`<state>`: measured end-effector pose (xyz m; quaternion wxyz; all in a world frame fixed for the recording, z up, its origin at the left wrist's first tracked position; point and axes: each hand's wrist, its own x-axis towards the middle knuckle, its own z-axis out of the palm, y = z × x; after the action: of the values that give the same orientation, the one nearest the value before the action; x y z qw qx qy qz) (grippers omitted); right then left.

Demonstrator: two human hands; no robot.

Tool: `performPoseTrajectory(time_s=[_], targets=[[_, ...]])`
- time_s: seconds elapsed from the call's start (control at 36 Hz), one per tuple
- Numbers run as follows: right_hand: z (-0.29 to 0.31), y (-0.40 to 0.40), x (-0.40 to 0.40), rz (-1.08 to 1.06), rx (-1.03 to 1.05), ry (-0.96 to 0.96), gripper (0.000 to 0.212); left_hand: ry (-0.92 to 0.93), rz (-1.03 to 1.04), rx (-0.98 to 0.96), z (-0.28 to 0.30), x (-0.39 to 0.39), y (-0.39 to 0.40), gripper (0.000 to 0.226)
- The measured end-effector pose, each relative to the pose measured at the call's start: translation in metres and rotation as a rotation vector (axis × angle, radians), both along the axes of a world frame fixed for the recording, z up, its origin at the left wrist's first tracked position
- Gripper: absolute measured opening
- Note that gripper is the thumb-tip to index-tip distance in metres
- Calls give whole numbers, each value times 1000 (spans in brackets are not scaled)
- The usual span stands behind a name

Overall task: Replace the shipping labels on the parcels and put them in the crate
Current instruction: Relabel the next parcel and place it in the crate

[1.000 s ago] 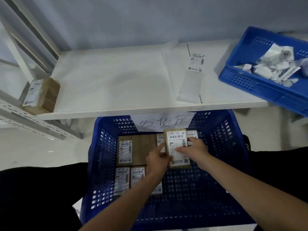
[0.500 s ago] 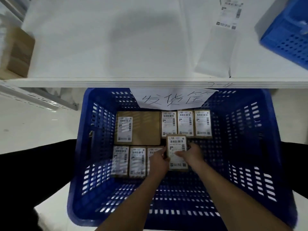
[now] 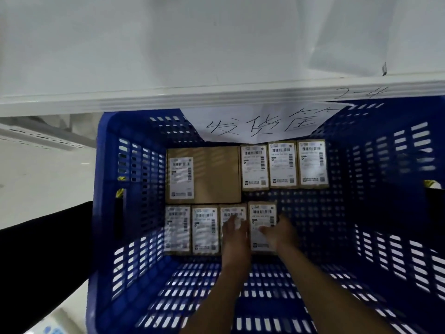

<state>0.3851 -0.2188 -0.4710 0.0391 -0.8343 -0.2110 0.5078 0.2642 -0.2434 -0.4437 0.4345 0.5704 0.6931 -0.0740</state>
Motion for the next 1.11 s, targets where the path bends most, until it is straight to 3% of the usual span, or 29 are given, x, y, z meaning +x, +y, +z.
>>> performPoseTrajectory(time_s=[0.08, 0.14, 0.22, 0.33, 0.53, 0.61, 0.69, 0.75, 0.92, 1.11], targets=[[-6, -5, -3, 58, -13, -28, 47, -28, 9, 95, -2, -9, -3, 91], [-5, -7, -8, 159, -7, -81, 73, -19, 12, 60, -4, -13, -5, 103], [4, -8, -10, 549, 38, -289, 105, 33, -109, 105, -19, -14, -9, 111], [9, -7, -16, 815, 76, -310, 101, 119, -269, 132, -31, -18, -8, 115], [7, -14, -22, 804, 124, -255, 100, 212, -348, 137, -39, -24, -12, 132], [11, -10, -21, 798, 97, -240, 99, 200, -312, 110, -37, -25, -11, 122], [21, 2, -17, 809, 67, -221, 95, 133, -310, 88, -22, -25, -3, 91], [32, 14, -16, 850, 61, -213, 91, 185, -323, 72, -11, -27, 7, 81], [81, 51, -18, 960, 220, -269, 72, 261, -276, 179, 39, -35, 48, 66], [157, 86, -39, 1020, 400, -328, 57, 303, -212, 370, 116, -56, 91, 65]])
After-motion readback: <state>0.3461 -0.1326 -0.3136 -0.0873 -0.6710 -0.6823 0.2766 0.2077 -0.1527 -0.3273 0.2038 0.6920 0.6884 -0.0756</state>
